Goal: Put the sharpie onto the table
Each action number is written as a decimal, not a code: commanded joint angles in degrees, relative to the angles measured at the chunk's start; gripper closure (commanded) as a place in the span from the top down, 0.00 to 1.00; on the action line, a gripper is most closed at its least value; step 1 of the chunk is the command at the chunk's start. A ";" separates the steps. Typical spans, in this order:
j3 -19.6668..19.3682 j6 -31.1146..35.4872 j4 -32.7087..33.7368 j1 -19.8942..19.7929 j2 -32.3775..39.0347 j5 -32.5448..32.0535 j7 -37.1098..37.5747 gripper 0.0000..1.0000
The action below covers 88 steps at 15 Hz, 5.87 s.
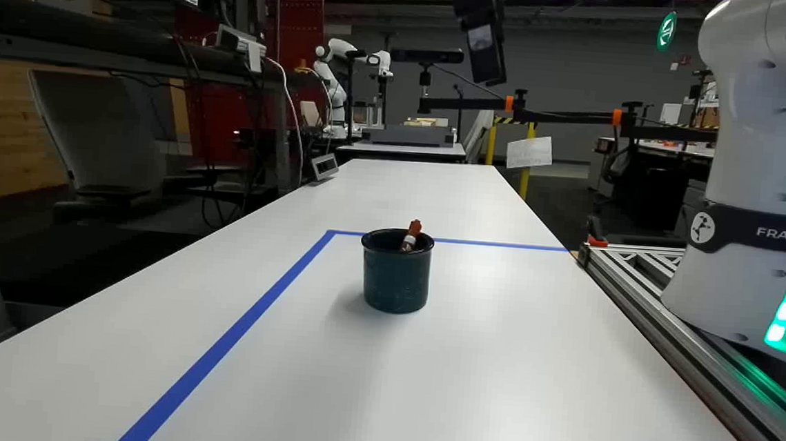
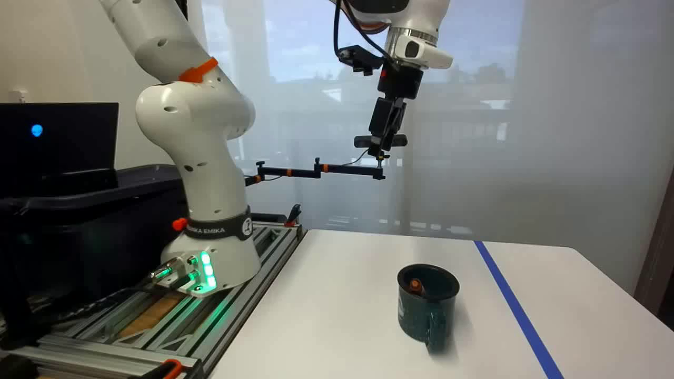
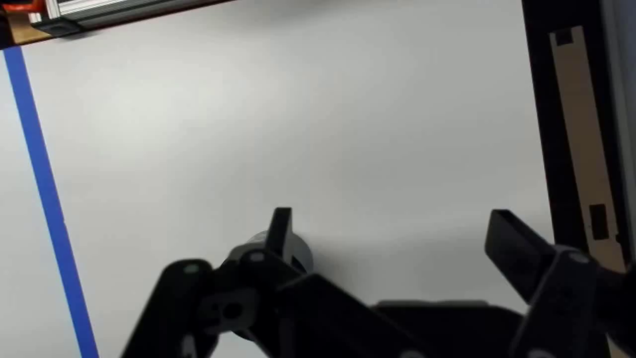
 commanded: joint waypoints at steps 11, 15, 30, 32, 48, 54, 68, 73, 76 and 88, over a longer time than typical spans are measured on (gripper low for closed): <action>-0.49 -1.38 -0.59 0.49 1.60 -11.33 -10.69 1.00; -1.20 1.98 -1.88 0.43 4.57 -21.30 -17.34 1.00; -3.37 27.15 -5.80 -0.33 15.84 -35.20 -20.61 1.00; -3.17 27.40 -5.63 -0.52 16.32 -36.81 -20.59 1.00; -6.10 35.47 -6.21 -0.58 21.54 -41.84 -39.47 1.00; -7.06 36.54 -5.63 -0.92 24.98 -41.98 -40.71 0.73; -8.76 38.00 -5.10 -2.27 27.27 -41.87 -39.59 0.44; -9.34 38.42 -5.08 -2.72 28.33 -42.68 -38.91 0.37; -9.48 38.49 -4.83 -2.91 29.21 -43.48 -38.48 0.25; -6.29 32.29 -12.64 -0.24 12.17 -41.91 -37.18 0.05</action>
